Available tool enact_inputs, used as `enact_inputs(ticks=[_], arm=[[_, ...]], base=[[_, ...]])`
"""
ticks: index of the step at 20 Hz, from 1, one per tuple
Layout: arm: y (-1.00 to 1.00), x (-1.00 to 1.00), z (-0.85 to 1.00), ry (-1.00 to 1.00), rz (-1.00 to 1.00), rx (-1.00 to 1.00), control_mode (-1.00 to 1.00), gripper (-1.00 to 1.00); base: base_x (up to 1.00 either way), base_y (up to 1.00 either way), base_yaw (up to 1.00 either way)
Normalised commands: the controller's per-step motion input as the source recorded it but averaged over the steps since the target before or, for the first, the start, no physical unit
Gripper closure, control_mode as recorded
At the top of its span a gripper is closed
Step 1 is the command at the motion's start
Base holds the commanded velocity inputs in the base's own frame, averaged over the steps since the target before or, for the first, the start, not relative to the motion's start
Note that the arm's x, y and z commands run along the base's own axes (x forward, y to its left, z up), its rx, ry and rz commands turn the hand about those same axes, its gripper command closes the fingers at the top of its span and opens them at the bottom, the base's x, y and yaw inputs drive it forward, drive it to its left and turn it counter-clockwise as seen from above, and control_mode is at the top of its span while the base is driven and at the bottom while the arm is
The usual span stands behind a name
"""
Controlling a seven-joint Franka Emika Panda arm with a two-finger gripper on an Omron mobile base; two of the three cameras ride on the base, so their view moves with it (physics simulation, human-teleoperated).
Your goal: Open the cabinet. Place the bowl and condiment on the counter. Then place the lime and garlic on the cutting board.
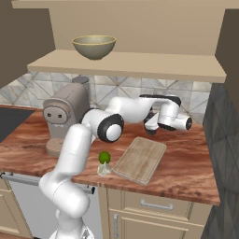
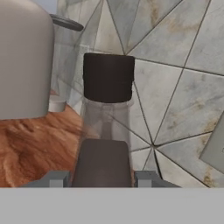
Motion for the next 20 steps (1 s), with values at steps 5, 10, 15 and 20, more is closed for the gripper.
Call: enact_inputs(ticks=[5,10,15,20], arm=[[0.03,0.00,-0.03,-0.01,0.00,-0.08,-1.00,-1.00],[0.00,0.00,0.00,0.00,0.00,-0.04,-1.00,-1.00],[0.00,0.00,0.00,0.00,0.00,-0.02,-1.00,-1.00],[0.00,0.00,0.00,-0.01,0.00,-0.01,-1.00,-1.00]], base=[[0.00,0.00,0.00],[0.00,0.00,0.00],[0.00,0.00,0.00],[0.00,0.00,0.00]])
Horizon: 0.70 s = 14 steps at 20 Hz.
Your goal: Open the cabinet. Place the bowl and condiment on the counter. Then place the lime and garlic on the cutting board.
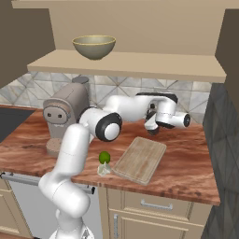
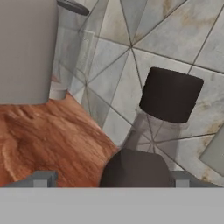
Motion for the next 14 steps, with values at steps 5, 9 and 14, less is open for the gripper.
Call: enact_inputs(ticks=[5,9,14], arm=[[-0.06,-0.06,0.10,-0.08,0.00,0.00,-1.00,-1.00],[-0.17,-0.14,0.27,-0.14,0.00,0.00,-1.00,-1.00],[-0.05,-0.25,0.28,-0.16,-0.01,0.00,-1.00,-1.00]], base=[[0.00,0.00,0.00],[0.00,0.00,0.00],[0.00,0.00,0.00]])
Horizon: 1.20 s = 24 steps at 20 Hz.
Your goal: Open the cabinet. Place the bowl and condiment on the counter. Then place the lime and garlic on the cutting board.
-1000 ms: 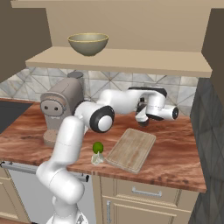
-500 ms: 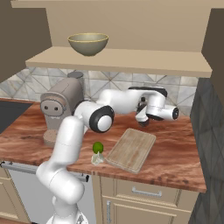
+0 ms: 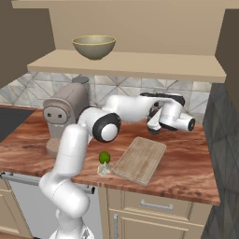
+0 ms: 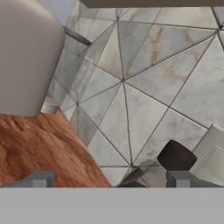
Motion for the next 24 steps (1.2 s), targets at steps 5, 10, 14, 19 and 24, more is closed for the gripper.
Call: enact_inputs(ticks=[5,10,14,19,24], arm=[[0.00,-0.40,0.29,-0.18,-0.05,0.00,-1.00,-1.00],[0.00,-0.57,0.31,-0.23,-0.08,0.00,-1.00,-1.00],[0.00,-0.71,0.27,-0.24,-0.10,0.00,-1.00,-1.00],[0.00,-0.71,0.37,-0.26,-0.10,0.00,-1.00,-1.00],[0.00,-0.66,0.33,-0.23,-0.10,0.00,-1.00,-1.00]], base=[[0.00,0.00,0.00],[0.00,0.00,0.00],[0.00,0.00,0.00],[0.00,0.00,0.00],[0.00,0.00,0.00]])
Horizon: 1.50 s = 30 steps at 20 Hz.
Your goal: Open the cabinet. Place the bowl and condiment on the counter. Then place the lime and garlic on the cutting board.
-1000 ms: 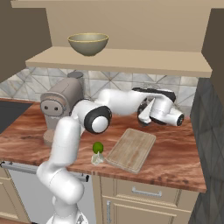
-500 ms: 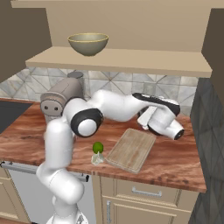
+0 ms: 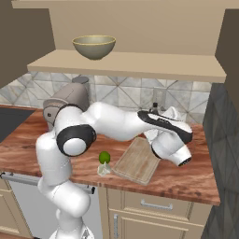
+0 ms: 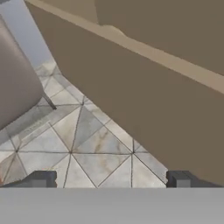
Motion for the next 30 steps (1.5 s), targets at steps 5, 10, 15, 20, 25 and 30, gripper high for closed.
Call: enact_inputs(ticks=[5,10,15,20,25,30], arm=[[0.00,-0.68,0.31,-0.19,-0.10,0.00,-1.00,-1.00],[0.01,-0.67,0.28,-0.18,-0.11,0.00,-1.00,-1.00],[0.08,-0.69,0.26,-0.19,-0.10,0.00,-1.00,-1.00],[0.18,-0.75,0.25,-0.20,-0.11,0.00,-1.00,-1.00],[0.32,-0.64,0.35,-0.19,-0.12,0.00,-1.00,-1.00],[0.44,-0.53,0.46,-0.19,-0.13,0.00,-1.00,-1.00]], base=[[0.00,0.00,0.00],[0.00,0.00,0.00],[0.00,0.00,0.00],[0.00,0.00,0.00],[0.00,0.00,0.00],[0.00,0.00,0.00]])
